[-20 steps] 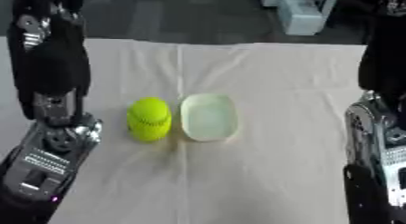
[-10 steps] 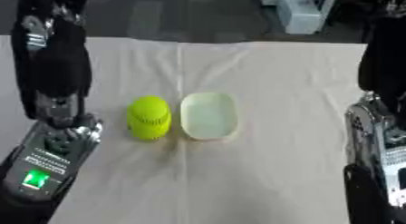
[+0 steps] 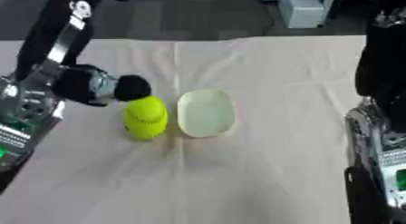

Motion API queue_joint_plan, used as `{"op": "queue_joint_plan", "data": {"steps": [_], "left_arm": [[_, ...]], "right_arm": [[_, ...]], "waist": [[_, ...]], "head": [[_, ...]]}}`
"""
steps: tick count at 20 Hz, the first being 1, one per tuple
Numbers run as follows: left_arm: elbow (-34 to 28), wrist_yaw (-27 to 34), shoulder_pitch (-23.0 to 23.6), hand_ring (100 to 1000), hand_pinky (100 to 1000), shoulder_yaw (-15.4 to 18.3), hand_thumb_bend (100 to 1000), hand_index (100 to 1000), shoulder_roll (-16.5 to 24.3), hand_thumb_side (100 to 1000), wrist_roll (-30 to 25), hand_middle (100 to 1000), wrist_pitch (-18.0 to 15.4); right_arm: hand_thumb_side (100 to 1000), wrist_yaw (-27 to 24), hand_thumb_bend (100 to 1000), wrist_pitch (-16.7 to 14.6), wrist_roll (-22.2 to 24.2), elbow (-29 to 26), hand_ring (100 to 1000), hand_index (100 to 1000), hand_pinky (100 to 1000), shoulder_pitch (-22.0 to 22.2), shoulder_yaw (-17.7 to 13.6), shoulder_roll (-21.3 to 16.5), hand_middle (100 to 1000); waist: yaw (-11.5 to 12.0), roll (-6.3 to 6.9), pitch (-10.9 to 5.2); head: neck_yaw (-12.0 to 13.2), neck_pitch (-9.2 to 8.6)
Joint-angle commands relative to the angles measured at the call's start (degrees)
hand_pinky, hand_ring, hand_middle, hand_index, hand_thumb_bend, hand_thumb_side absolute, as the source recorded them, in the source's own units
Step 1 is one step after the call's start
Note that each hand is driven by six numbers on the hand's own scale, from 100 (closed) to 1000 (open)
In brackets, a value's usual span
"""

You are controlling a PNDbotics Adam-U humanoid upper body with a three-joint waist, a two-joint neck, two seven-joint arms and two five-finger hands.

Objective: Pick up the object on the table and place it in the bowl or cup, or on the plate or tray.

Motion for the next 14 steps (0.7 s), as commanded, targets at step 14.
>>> {"op": "queue_joint_plan", "data": {"steps": [14], "left_arm": [[-1.0,-5.6,-1.4,906,709,-2.6,897,941,11.8,1000,-21.1,1000,9.1]], "right_arm": [[867,0.5,100,0.4,1.8,0.7,850,926,782,0.5,0.3,-1.4,910]], "waist": [[-1.0,0.98,-0.55]], "head": [[1.7,0.05]]}}
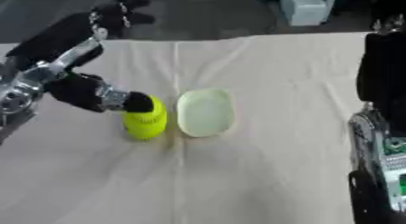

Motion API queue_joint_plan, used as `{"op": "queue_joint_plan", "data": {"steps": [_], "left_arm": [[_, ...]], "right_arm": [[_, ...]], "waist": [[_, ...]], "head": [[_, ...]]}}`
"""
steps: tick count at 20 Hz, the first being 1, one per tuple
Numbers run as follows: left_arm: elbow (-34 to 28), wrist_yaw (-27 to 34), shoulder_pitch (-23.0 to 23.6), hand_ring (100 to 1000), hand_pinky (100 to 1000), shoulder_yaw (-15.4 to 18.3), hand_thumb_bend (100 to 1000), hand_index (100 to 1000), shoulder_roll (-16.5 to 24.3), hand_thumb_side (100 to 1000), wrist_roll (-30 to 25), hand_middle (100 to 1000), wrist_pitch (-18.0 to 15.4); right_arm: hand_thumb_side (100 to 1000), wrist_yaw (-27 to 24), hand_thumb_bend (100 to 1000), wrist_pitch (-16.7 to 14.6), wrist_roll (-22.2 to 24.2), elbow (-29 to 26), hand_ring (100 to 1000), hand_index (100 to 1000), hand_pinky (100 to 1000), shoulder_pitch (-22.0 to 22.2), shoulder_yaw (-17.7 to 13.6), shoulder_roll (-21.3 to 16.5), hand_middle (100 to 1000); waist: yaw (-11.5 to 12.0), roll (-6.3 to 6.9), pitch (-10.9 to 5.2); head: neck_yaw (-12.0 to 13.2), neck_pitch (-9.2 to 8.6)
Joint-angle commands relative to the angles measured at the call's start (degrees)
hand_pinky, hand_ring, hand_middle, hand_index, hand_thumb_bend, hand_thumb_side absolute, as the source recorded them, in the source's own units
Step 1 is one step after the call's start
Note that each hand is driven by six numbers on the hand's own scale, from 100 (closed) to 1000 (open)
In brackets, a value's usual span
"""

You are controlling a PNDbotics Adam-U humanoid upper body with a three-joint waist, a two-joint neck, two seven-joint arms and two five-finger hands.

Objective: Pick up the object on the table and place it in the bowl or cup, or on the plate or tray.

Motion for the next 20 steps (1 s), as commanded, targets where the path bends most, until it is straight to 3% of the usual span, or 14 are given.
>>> {"op": "queue_joint_plan", "data": {"steps": [1,20], "left_arm": [[-0.9,-3.4,-1.3,880,679,0.0,907,938,2.1,1000,-3.5,1000,1.6],[-0.9,-16.0,-5.5,847,678,-6.4,930,940,-1.0,995,-32.1,1000,10.5]], "right_arm": [[866,0.3,100,0.1,0.3,-0.2,849,926,781,-0.2,0.0,-0.9,910],[861,0.3,100,0.5,0.8,-0.2,847,928,781,-0.2,-0.1,-0.8,910]], "waist": [[-0.2,0.07,-0.61],[-2.4,1.20,-0.18]], "head": [[0.6,0.06],[0.7,0.29]]}}
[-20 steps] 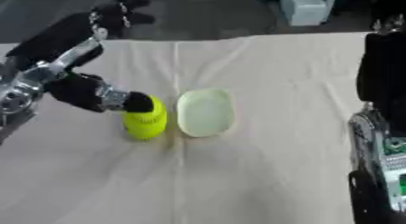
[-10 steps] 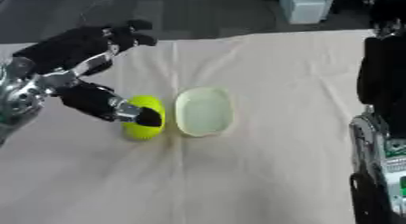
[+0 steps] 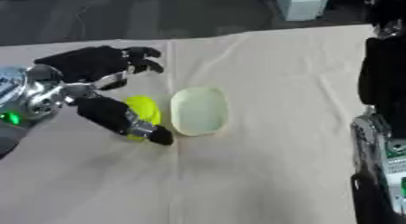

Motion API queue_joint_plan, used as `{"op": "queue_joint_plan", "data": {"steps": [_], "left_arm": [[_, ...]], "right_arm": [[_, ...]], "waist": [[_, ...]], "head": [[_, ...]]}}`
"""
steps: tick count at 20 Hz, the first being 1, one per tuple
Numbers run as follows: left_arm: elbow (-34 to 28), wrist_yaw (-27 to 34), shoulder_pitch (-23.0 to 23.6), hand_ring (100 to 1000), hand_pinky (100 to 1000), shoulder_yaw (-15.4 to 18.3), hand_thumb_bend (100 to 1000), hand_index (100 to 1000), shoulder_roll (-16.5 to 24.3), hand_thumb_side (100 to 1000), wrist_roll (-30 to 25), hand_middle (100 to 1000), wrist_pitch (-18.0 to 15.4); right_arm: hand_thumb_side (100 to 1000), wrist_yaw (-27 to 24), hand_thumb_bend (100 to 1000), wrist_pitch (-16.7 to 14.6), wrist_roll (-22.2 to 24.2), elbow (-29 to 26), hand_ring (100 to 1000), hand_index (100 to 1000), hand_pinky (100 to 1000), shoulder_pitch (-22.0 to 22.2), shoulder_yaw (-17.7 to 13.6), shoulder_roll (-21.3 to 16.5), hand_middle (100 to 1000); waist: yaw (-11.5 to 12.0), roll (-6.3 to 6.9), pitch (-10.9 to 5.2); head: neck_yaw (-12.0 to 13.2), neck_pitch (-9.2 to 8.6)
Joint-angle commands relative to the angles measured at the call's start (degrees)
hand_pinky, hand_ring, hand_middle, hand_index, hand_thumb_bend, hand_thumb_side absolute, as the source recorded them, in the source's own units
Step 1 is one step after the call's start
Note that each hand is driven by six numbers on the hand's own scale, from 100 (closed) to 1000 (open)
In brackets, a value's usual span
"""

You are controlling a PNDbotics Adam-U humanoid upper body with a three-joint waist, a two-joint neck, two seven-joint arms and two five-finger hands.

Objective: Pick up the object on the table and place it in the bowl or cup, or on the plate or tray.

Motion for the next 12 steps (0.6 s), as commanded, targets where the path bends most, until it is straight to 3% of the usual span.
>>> {"op": "queue_joint_plan", "data": {"steps": [1,7,12], "left_arm": [[-0.8,-2.1,-1.3,845,679,0.0,928,939,0.3,991,-4.0,1000,1.2],[-0.8,-5.4,-0.9,837,681,0.4,931,946,0.7,953,-9.7,1000,1.1],[0.3,-7.6,0.5,832,685,1.1,922,944,1.5,949,-10.6,1000,1.0]], "right_arm": [[861,-0.1,100,0.0,0.3,-0.5,847,928,781,-0.5,-0.1,-0.7,910],[860,-0.3,100,0.2,0.5,-0.5,845,929,777,-0.4,-0.2,-0.8,910],[859,-0.3,100,0.3,0.7,-0.5,843,929,774,-0.3,-0.2,-0.8,910]], "waist": [[-0.2,0.07,-0.73],[-0.4,0.48,-0.70],[-0.4,0.65,-0.72]], "head": [[0.3,0.25],[0.4,0.46],[0.3,0.42]]}}
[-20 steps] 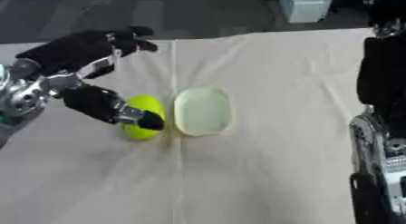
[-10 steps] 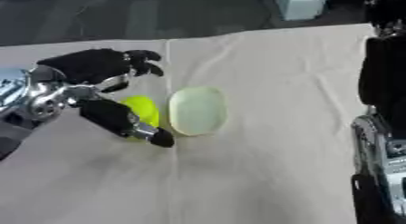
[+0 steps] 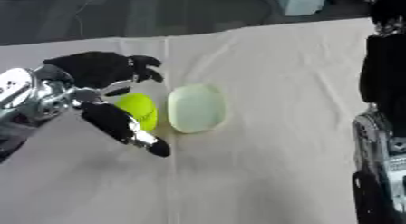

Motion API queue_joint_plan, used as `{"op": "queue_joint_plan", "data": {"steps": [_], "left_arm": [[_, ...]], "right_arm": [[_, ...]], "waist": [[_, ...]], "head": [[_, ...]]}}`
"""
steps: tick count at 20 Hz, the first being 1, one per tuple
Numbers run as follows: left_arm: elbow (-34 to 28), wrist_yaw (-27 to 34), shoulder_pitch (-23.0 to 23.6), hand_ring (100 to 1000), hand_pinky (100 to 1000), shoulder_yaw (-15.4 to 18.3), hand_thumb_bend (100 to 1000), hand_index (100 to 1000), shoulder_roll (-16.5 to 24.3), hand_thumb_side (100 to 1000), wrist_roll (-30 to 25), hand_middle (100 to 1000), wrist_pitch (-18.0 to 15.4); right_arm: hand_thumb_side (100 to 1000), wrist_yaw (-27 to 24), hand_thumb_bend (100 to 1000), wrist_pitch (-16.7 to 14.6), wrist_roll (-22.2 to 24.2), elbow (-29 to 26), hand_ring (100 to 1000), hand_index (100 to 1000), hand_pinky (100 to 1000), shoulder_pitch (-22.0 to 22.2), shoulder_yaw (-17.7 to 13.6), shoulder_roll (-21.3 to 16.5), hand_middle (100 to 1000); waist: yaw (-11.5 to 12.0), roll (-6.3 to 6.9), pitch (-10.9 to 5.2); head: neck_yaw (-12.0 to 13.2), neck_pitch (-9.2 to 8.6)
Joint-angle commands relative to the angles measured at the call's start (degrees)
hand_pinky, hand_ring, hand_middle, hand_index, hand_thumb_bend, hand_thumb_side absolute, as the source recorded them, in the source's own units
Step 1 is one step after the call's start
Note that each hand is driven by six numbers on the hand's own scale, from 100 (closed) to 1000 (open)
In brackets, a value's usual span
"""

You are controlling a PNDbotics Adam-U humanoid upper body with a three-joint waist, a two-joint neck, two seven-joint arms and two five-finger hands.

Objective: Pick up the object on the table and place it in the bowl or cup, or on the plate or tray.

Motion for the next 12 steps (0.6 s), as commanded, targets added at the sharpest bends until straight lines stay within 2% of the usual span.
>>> {"op": "queue_joint_plan", "data": {"steps": [1,12], "left_arm": [[0.3,-1.3,0.1,831,684,1.5,921,944,1.9,950,-3.9,1000,3.3],[1.8,-1.8,1.8,820,672,2.2,915,940,2.8,941,-3.9,1000,3.7]], "right_arm": [[858,-0.3,100,0.0,0.4,-0.5,843,929,773,-0.3,-0.2,-0.8,910],[856,-0.4,100,0.0,0.7,-0.4,838,930,766,-0.3,-0.3,-0.7,910]], "waist": [[-0.1,-0.05,-0.78],[0.0,-0.20,-0.66]], "head": [[0.3,-0.03],[0.3,-0.02]]}}
